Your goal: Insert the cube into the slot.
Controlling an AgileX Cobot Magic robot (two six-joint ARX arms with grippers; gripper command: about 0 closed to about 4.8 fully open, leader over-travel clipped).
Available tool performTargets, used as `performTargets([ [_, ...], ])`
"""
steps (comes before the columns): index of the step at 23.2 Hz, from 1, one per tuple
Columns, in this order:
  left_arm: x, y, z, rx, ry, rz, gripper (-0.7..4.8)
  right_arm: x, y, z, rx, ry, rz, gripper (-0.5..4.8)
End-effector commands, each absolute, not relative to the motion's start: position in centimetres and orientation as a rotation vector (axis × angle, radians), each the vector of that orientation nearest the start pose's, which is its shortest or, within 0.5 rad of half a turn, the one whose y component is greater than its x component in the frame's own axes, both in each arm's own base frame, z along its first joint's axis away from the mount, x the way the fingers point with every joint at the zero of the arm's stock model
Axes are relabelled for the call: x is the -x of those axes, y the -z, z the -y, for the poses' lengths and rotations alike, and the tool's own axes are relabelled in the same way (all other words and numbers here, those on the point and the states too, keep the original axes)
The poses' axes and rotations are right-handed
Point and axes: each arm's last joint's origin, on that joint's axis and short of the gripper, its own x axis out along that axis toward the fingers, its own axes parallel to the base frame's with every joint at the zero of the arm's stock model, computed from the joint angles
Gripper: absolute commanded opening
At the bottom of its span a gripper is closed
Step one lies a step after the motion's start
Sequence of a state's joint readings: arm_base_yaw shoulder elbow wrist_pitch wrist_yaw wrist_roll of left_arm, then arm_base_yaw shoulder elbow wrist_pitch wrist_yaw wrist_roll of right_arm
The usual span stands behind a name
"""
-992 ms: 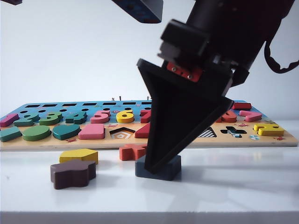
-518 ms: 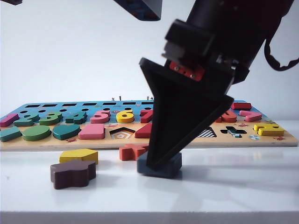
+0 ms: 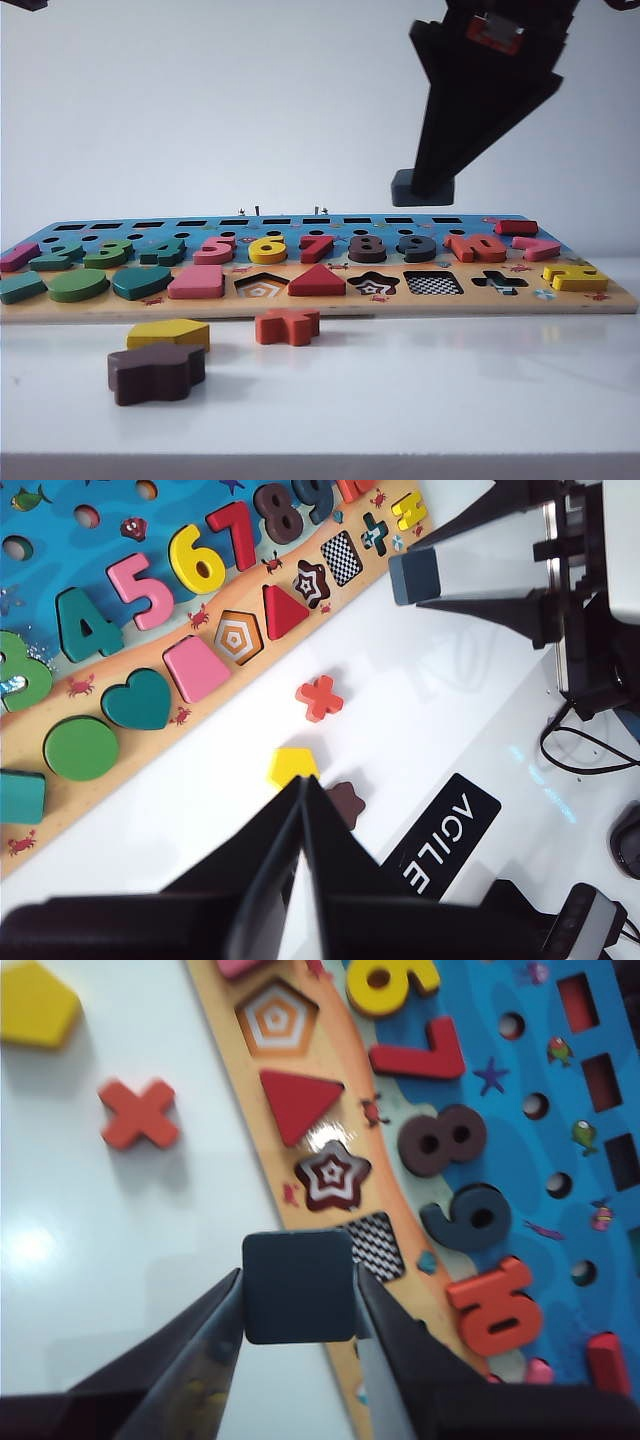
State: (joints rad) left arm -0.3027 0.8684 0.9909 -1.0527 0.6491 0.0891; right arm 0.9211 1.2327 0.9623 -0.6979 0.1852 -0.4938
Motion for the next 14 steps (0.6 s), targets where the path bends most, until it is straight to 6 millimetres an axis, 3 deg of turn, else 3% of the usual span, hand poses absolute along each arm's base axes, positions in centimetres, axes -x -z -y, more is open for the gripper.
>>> performTargets([
  [1,-12.8,-32.3,5.8,0.084,0.929,-0.893,0.17,-15.2,-27.0,-18.0,1.053,-0.907,-0.624,1.11],
  [6,-12.8,-32.3,5.8,0.083,0.93,-0.893,0.17,-16.1,-27.1,-17.2,1.175,-0.945,-0.574,1.11],
  [14,-12.8,-32.3,5.8,0.084,0.93,-0.893,0.17,-17.5,-26.4,-17.6,1.184,-0.974,-0.551,1.11],
])
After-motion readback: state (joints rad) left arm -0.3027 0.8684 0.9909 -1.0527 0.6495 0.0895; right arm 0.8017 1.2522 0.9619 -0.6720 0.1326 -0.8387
